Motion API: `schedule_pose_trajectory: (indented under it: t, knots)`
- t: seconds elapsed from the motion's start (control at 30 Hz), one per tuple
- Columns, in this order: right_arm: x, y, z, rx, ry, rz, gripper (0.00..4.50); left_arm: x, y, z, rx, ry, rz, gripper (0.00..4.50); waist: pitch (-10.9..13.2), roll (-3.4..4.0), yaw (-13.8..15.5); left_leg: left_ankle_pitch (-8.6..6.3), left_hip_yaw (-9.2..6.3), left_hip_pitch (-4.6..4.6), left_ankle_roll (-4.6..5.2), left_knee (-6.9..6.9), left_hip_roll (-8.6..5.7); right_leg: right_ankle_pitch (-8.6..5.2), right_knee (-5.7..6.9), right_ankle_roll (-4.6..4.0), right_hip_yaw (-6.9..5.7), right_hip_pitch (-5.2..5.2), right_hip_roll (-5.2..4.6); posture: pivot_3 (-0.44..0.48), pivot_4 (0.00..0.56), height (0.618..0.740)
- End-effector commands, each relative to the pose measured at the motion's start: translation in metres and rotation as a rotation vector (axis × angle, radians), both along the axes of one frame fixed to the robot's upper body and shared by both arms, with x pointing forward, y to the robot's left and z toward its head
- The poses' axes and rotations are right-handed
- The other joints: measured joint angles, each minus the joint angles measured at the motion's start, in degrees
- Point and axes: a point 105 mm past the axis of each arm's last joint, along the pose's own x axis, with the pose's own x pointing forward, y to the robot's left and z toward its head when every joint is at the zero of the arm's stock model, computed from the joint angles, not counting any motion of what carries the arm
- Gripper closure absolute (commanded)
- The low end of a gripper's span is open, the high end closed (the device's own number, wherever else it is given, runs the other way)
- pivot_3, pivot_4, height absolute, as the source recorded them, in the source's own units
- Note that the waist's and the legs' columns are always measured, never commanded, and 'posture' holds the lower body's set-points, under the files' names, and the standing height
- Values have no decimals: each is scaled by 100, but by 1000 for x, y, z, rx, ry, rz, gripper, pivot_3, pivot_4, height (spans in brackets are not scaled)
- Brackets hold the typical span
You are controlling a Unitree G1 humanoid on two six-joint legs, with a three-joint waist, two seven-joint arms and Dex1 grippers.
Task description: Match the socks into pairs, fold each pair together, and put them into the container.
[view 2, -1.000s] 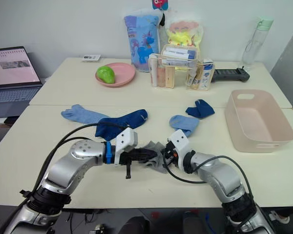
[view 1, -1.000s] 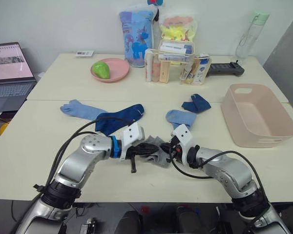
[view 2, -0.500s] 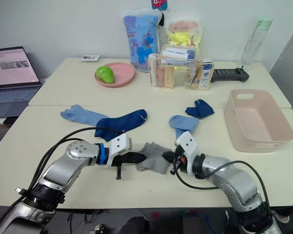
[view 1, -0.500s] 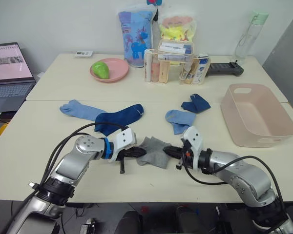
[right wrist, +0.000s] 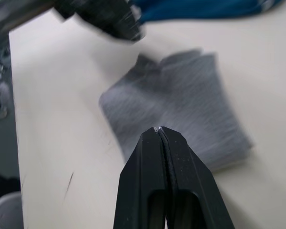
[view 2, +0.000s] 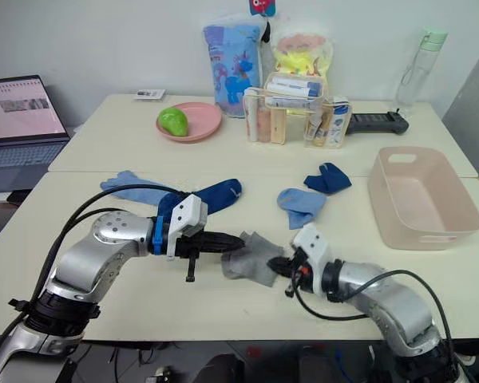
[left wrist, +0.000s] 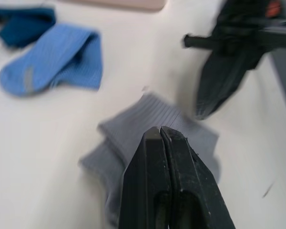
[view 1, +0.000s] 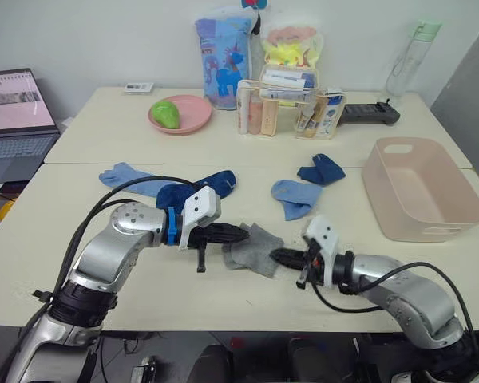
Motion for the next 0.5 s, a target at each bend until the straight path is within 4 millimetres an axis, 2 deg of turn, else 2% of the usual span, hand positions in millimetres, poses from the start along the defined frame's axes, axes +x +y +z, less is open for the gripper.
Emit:
schedule_pose_trajectory:
  t: [0.03, 0.17, 0.33, 0.4, 0.5]
  knots:
    - [11, 2, 11, 13, -60, -23, 4437, -8, -8, -11, 40, -20, -54, 4500, 0, 0, -9, 0, 1, 3, 0, -1, 0, 0, 1, 0, 1, 0, 2, 0, 150, 703]
    - [23, 13, 11, -1, -100, -30, 4437, 1, -2, -41, 161, -72, -30, 4500, 1, 1, -6, 0, 2, 7, 0, -1, 1, 0, 3, 0, 2, 0, 4, 0, 150, 703]
    - [31, 28, 5, -11, -104, -21, 4437, 7, -1, -52, 187, -69, -17, 4500, 1, 1, 0, 0, 2, -1, 0, -1, -1, 0, 1, 0, 1, -6, 3, 0, 150, 703]
    - [42, 32, -6, -59, -104, -55, 4437, 8, 2, -57, 209, -75, -16, 4500, 1, 1, -1, 0, 2, -1, 0, -1, -1, 0, 1, 0, 2, -6, 2, 0, 150, 703]
    - [58, 28, -23, -133, -98, -138, 4437, 8, 4, -58, 210, -60, -10, 4500, 0, 1, -3, 1, 4, 0, 0, 0, -1, 0, 7, -1, 3, -10, 3, 0, 150, 703]
